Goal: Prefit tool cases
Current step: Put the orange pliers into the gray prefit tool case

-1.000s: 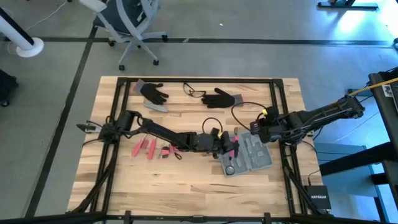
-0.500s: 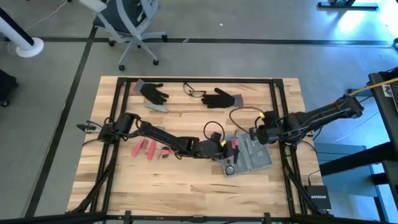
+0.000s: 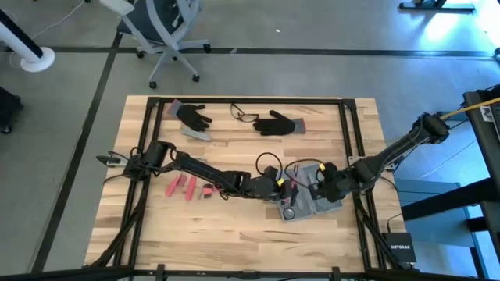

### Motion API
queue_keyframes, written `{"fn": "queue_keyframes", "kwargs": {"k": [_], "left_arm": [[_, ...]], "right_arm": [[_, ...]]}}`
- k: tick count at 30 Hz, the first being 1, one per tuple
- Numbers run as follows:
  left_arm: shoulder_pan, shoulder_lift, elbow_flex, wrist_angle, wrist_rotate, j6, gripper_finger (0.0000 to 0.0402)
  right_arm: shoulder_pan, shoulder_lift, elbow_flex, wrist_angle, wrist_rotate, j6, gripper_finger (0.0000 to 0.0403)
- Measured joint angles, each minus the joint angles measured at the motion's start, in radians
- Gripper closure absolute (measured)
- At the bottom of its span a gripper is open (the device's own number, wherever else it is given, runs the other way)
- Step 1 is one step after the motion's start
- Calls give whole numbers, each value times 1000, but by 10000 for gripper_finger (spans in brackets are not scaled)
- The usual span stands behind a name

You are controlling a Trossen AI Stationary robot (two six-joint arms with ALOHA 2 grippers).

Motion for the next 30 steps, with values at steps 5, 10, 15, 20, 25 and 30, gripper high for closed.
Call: {"fn": "queue_keyframes", "kwargs": {"k": [5,10,15,20,25,30], "left_arm": [[1,-1,0,2,1,13,367],[7,-1,0,1,1,26,367],[14,-1,0,-1,18,38,367],[17,-17,0,-89,64,60,367],[12,-55,-8,-283,65,46,367],[-23,-116,-52,-271,-7,-77,367]], "right_arm": [[29,99,0,-14,5,40,403],[28,202,0,105,-32,35,403],[26,294,0,245,-20,60,403],[27,325,0,348,31,103,403],[25,317,1,307,62,104,403],[26,278,1,203,81,104,403]]}}
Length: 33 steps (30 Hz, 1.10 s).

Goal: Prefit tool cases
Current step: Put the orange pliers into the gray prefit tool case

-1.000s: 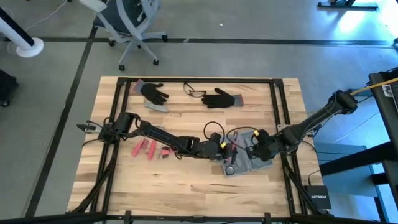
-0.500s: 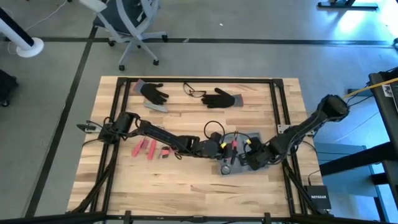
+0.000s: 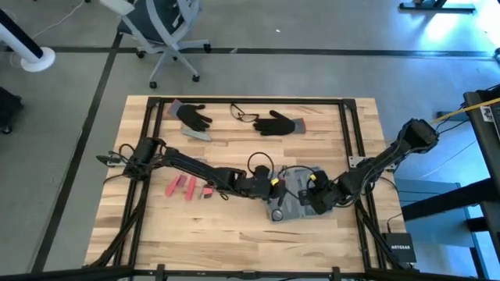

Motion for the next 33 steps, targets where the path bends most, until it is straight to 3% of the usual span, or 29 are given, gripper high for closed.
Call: {"fn": "queue_keyframes", "kwargs": {"k": [7,14,24,33], "left_arm": [[-72,12,-9,94,-154,-202,367],[-111,14,-8,107,-295,-210,367],[-164,14,-8,40,-299,-255,367],[-162,15,-8,43,-270,-205,367]], "right_arm": [[0,-37,0,-79,21,29,403],[53,-29,4,27,-31,-25,403],[166,-18,34,29,4,159,403],[164,113,68,80,15,227,403]]}}
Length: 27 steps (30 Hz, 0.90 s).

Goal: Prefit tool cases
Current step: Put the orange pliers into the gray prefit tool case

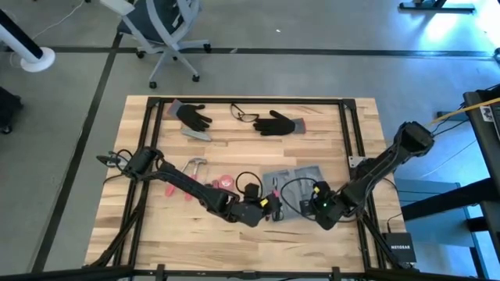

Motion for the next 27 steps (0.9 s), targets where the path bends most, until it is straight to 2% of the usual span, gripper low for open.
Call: {"fn": "queue_keyframes", "kwargs": {"k": [11,15,19,23,27], "left_arm": [[1,0,0,-49,21,10,368],[31,0,0,-29,96,152,368],[79,-2,1,-19,233,299,368],[112,-2,1,-25,247,361,368],[130,9,1,-10,247,334,368]], "right_arm": [[0,128,122,91,93,14,403],[0,126,137,70,139,16,403],[0,79,137,-44,171,49,403],[0,-21,136,-218,182,62,403],[0,-160,137,-391,201,62,403]]}}
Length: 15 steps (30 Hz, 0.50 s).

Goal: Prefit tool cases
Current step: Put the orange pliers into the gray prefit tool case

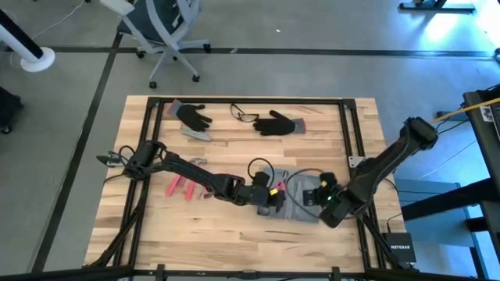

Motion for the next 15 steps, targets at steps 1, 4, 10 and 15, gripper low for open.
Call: {"fn": "queue_keyframes", "kwargs": {"k": [1,4,10,15], "left_arm": [[1,5,0,-5,2,-14,368],[1,39,0,7,2,-51,368],[0,110,0,172,7,-147,368],[-3,131,-1,160,11,-206,368]], "right_arm": [[0,-35,0,-41,5,0,403],[0,-133,0,-150,15,-2,403],[0,-243,0,-267,22,-3,403],[0,-260,0,-298,22,-3,403]]}}
